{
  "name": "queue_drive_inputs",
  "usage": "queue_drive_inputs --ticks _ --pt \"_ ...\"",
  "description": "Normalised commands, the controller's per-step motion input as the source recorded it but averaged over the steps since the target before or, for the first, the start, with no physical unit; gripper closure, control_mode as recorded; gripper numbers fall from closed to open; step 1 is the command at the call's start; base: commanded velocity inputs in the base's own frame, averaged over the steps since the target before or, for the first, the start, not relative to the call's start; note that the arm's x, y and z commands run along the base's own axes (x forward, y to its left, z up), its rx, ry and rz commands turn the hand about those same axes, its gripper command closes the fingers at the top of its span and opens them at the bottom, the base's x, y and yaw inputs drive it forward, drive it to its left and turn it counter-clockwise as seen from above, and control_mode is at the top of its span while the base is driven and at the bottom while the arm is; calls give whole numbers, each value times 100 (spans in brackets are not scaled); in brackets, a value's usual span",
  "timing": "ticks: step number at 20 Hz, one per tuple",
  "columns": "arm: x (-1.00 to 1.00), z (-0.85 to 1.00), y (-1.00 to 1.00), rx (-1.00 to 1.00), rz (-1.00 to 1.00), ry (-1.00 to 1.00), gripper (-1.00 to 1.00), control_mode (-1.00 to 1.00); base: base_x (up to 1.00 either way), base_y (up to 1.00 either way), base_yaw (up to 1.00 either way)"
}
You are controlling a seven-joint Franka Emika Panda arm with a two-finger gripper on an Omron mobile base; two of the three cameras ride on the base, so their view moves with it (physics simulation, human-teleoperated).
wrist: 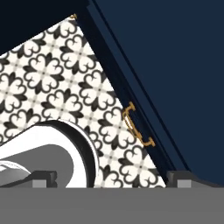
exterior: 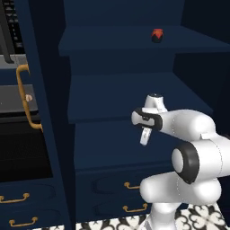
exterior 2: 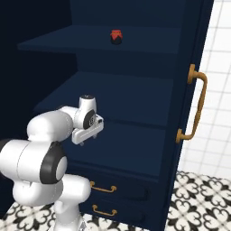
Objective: From the different types of pastries on the counter, select a croissant and place it on the cutting board. Then retrieve a jar of jam from the cabinet and place it alongside the croissant on the cutting board.
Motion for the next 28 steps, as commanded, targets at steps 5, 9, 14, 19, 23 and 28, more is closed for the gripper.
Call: queue_drive_inputs --ticks 5,9,14,19,23,28 --pt "0 0 0 0 0 0 -100 100 0 0 0" --pt "-2 0 0 0 0 0 -100 -100 -1 0 0" --pt "-16 0 0 0 0 0 -100 -100 0 0 0" --pt "-35 0 1 0 0 0 -100 -100 0 0 0" --pt "-24 0 0 -1 0 -2 -100 -100 0 0 0" --pt "-5 32 2 -21 0 -37 -100 -100 0 0 0"
